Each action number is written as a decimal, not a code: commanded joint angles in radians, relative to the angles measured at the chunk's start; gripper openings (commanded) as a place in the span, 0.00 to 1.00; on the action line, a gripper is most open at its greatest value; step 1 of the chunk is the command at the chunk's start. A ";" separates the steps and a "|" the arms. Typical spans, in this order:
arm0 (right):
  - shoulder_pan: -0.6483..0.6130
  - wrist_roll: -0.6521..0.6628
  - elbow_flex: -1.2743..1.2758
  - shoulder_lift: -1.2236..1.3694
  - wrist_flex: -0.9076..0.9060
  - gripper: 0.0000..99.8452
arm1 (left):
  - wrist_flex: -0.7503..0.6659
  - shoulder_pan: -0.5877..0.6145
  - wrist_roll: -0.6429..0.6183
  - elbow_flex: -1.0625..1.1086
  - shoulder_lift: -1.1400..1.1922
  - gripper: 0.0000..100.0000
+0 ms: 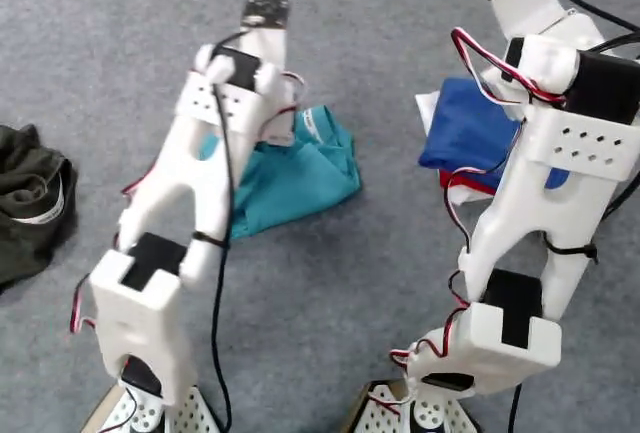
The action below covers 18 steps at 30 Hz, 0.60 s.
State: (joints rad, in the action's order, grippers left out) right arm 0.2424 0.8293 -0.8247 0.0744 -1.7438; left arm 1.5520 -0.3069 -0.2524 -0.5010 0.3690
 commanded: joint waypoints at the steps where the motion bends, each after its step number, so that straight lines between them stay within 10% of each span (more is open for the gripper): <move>1: 0.012 0.003 -0.030 -0.042 0.029 0.01 | -0.015 -0.036 -0.051 -0.128 0.051 0.03; 18: -0.005 -0.002 -0.019 -0.041 0.026 0.01 | 0.029 -0.074 -0.164 -0.601 0.430 0.12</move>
State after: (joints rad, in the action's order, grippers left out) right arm 0.2424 0.8293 -0.8247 0.0744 -1.7346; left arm 1.5535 -0.3728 -0.3951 -1.0119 0.8124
